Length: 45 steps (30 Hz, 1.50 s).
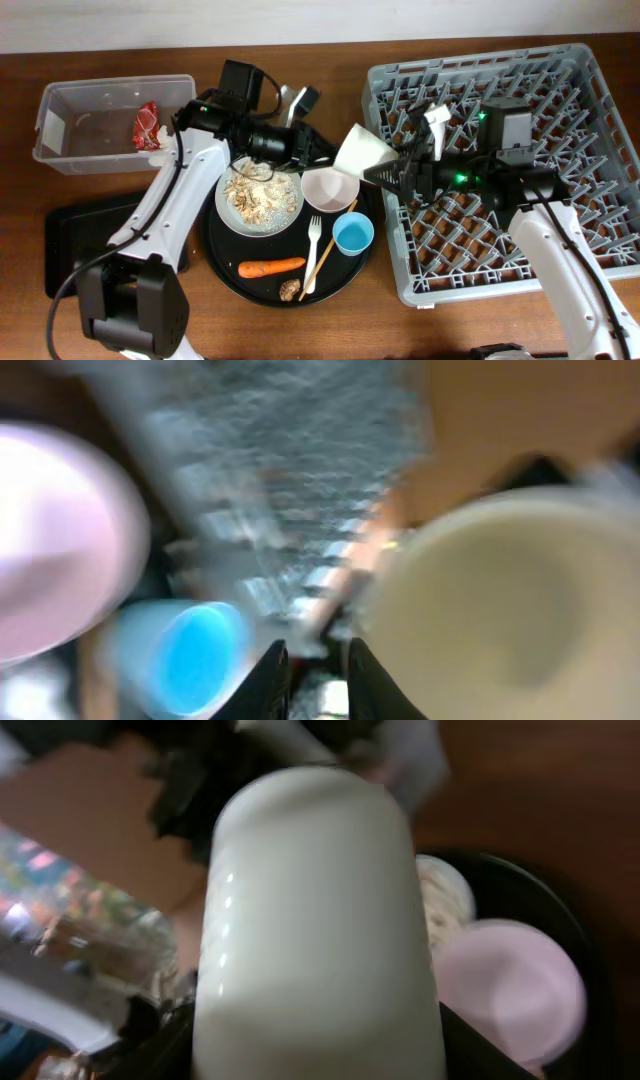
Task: Sort waste into correct bins and load items into the dishwasher rack
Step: 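Hand the white cup to the right gripper over the rack, then place the white cup upside down in the rack with the right gripper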
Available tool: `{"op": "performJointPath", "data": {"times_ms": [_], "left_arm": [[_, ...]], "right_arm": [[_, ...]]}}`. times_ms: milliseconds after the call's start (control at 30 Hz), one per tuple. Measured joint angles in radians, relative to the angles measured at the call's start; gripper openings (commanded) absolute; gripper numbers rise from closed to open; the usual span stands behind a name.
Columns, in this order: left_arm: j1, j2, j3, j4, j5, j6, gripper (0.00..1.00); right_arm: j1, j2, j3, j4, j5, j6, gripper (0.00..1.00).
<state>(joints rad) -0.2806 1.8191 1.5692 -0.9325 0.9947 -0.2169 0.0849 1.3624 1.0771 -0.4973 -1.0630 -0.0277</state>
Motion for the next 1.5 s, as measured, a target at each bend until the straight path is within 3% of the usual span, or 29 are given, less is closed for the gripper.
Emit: {"op": "performJointPath", "data": {"times_ms": [133,300,367,500,733,900,1100,1367,1500], "left_arm": [[0.033,0.000,0.000,-0.142,-0.344,-0.003,0.19],[0.097,-0.001,0.000,-0.279,-0.708,-0.003,0.18],[0.105,-0.001,0.000,-0.313,-0.798,-0.003,0.12],[0.125,-0.001,0.000,-0.340,-0.952,-0.003,0.11],[0.137,-0.001,0.000,-0.340,-1.028,-0.003,0.11],[0.137,-0.001,0.000,-0.340,-1.035,-0.003,0.11],[0.137,-0.001,0.000,-0.340,-1.036,-0.003,0.11],[0.137,-0.001,0.000,-0.340,-1.036,-0.003,0.11],[0.137,-0.001,0.000,-0.340,-1.036,-0.003,0.12]], "right_arm": [[0.000,-0.010,0.008,-0.148,0.213,0.019,0.43],[0.000,-0.020,0.171,-0.525,0.601,0.038,0.42],[0.000,-0.024,0.254,-0.641,0.733,0.055,0.41],[-0.032,-0.037,0.399,-0.770,0.941,0.092,0.41],[-0.356,-0.028,0.444,-0.789,1.054,0.160,0.43],[-0.609,0.071,0.445,-0.776,1.073,0.183,0.42],[-0.739,0.215,0.445,-0.755,1.073,0.186,0.37],[-0.763,0.343,0.445,-0.765,1.080,0.187,0.38],[-0.763,0.364,0.445,-0.763,1.089,0.189,0.64]]}}
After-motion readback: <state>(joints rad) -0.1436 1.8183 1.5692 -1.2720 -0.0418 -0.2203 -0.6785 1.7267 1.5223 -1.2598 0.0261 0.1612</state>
